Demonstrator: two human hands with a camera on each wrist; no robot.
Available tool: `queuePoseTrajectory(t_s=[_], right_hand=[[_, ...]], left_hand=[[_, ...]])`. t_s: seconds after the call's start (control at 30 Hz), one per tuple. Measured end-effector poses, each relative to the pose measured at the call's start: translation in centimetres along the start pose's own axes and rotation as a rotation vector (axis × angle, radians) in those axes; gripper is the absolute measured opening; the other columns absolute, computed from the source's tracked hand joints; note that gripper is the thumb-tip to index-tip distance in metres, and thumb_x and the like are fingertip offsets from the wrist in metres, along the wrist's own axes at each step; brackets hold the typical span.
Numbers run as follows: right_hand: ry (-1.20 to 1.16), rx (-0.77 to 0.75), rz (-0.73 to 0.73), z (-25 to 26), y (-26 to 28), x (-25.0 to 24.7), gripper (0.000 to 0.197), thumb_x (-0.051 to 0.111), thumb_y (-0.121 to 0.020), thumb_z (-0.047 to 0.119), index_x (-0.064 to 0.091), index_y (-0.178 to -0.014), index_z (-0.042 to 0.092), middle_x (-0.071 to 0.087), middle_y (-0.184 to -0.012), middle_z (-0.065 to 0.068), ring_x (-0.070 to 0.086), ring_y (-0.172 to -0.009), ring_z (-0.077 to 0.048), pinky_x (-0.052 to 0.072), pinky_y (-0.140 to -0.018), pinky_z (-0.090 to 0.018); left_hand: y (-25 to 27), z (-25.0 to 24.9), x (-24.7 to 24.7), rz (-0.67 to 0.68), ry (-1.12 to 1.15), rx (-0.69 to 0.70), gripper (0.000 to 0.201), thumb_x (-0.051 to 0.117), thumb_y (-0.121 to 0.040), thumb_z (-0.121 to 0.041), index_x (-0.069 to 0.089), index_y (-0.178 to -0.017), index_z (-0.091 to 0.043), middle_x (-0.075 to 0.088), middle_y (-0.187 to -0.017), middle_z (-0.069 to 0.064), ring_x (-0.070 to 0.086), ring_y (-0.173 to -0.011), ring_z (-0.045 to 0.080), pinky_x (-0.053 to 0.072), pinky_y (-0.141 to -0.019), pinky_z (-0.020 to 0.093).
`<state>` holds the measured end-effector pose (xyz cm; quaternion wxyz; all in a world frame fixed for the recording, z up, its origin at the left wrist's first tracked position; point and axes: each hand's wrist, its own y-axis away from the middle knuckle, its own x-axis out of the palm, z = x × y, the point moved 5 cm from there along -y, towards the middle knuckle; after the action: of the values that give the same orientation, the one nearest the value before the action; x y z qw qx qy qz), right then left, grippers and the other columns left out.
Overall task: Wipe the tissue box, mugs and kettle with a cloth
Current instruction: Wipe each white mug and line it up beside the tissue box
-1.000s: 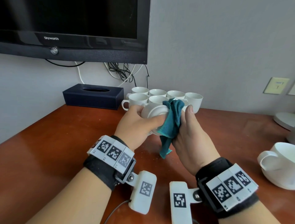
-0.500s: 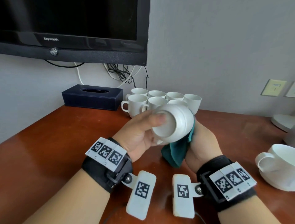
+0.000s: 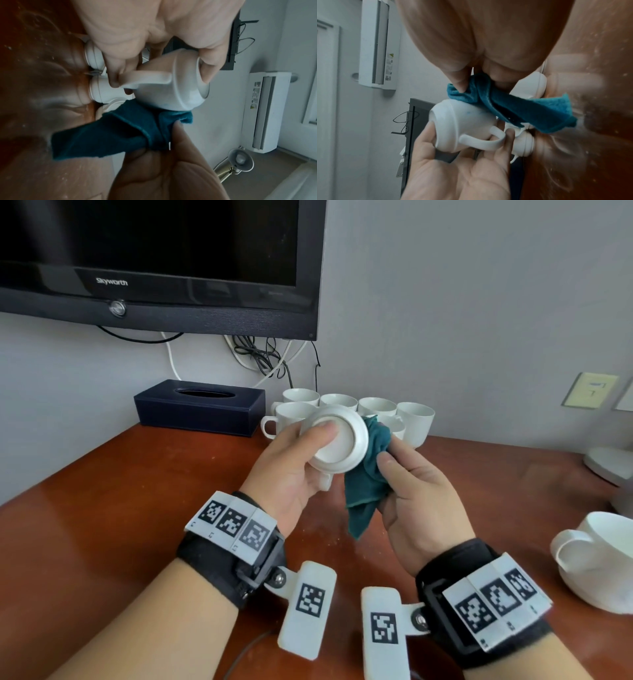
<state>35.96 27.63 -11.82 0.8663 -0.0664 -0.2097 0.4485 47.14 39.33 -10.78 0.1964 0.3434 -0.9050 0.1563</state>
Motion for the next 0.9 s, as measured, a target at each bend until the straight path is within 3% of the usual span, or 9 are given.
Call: queuePoseTrajectory(t_s=[0.07, 0.13, 0.2, 0.27, 0.37, 0.53, 0.6, 0.77, 0.9], right_hand=[[0.04, -0.013, 0.0, 0.0, -0.1, -0.1, 0.038, 0.05, -0.106, 0.014, 0.063, -0.141, 0.017, 0.069, -0.134, -0.011, 0.063, -0.124, -0.03, 0.043, -0.113, -0.053], [0.049, -0.009, -0.024, 0.2, -0.1, -0.4, 0.034, 0.048, -0.108, 0.014, 0.067, -0.136, 0.016, 0.072, -0.119, -0.021, 0.065, -0.097, -0.037, 0.05, -0.093, -0.058], [0.043, -0.011, -0.042, 0.5, 0.1, -0.7, 0.035, 0.044, -0.109, 0.011, 0.069, -0.134, 0.016, 0.072, -0.107, -0.023, 0.063, -0.079, -0.038, 0.055, -0.072, -0.05], [0.04, -0.016, -0.033, 0.9, 0.2, -0.8, 0.037, 0.043, -0.11, 0.013, 0.069, -0.135, 0.021, 0.073, -0.107, -0.021, 0.057, -0.071, -0.042, 0.049, -0.06, -0.048], [-0.024, -0.019, -0.016, 1.0, 0.1, -0.4, 0.037, 0.045, -0.109, 0.013, 0.066, -0.138, 0.022, 0.071, -0.12, -0.023, 0.058, -0.083, -0.044, 0.048, -0.07, -0.051], [-0.125, 0.021, 0.058, 0.7, 0.6, 0.9, 0.036, 0.046, -0.107, 0.012, 0.063, -0.139, 0.013, 0.069, -0.131, -0.018, 0.062, -0.116, -0.031, 0.043, -0.11, -0.054], [-0.154, 0.042, 0.074, 0.8, 0.9, 1.6, 0.039, 0.05, -0.101, 0.018, 0.062, -0.138, 0.009, 0.068, -0.131, -0.016, 0.061, -0.117, -0.028, 0.042, -0.11, -0.051], [-0.233, 0.151, -0.005, 1.0, 0.8, 1.3, 0.054, 0.053, -0.099, 0.049, 0.063, -0.139, 0.014, 0.057, -0.138, -0.033, 0.06, -0.11, -0.049, 0.041, -0.089, -0.06], [-0.334, 0.213, 0.002, 1.2, 0.7, 0.5, 0.06, 0.048, -0.098, 0.06, 0.063, -0.139, 0.019, 0.068, -0.134, -0.019, 0.064, -0.123, -0.046, 0.039, -0.11, -0.068]], left_hand=[[-0.2, 0.1, -0.3, 0.036, -0.108, 0.004, 0.062, 0.083, -0.083, -0.033, 0.062, -0.136, -0.009, 0.069, -0.097, 0.01, 0.062, -0.072, 0.02, 0.049, -0.068, 0.033], [-0.6, 0.3, -0.7, 0.047, -0.24, -0.018, 0.079, 0.091, -0.066, -0.038, 0.061, -0.136, -0.015, 0.073, -0.113, 0.012, 0.071, -0.09, 0.027, 0.056, -0.082, 0.041], [-0.7, 0.5, -0.9, 0.051, -0.382, -0.048, 0.091, 0.096, -0.053, -0.039, 0.06, -0.135, -0.022, 0.074, -0.122, 0.01, 0.071, -0.112, 0.028, 0.054, -0.102, 0.048], [-0.5, 0.6, -0.8, 0.063, -0.48, -0.063, 0.097, 0.096, -0.047, -0.038, 0.055, -0.135, -0.027, 0.073, -0.123, 0.005, 0.07, -0.114, 0.02, 0.053, -0.104, 0.041], [-0.7, 0.4, -0.8, 0.021, -0.536, -0.004, 0.098, 0.094, -0.043, -0.042, 0.054, -0.132, -0.029, 0.074, -0.12, -0.001, 0.071, -0.111, 0.015, 0.055, -0.102, 0.041], [-1.0, -0.3, -2.1, -0.139, -0.485, 0.077, 0.099, 0.095, -0.047, -0.046, 0.049, -0.134, -0.032, 0.074, -0.118, -0.006, 0.072, -0.111, 0.016, 0.054, -0.104, 0.05], [-1.1, -0.6, -2.5, -0.166, -0.484, 0.083, 0.099, 0.096, -0.048, -0.047, 0.049, -0.134, -0.034, 0.074, -0.118, -0.005, 0.071, -0.112, 0.016, 0.053, -0.105, 0.05], [-0.3, -0.2, -1.0, 0.08, -0.599, 0.016, 0.084, 0.095, -0.06, -0.025, 0.053, -0.133, -0.033, 0.076, -0.11, -0.009, 0.072, -0.107, 0.013, 0.058, -0.096, 0.039], [0.3, 0.2, 0.2, 0.256, -0.664, -0.018, 0.086, 0.093, -0.071, -0.003, 0.046, -0.138, -0.03, 0.073, -0.119, -0.002, 0.072, -0.106, 0.011, 0.059, -0.088, 0.026]])
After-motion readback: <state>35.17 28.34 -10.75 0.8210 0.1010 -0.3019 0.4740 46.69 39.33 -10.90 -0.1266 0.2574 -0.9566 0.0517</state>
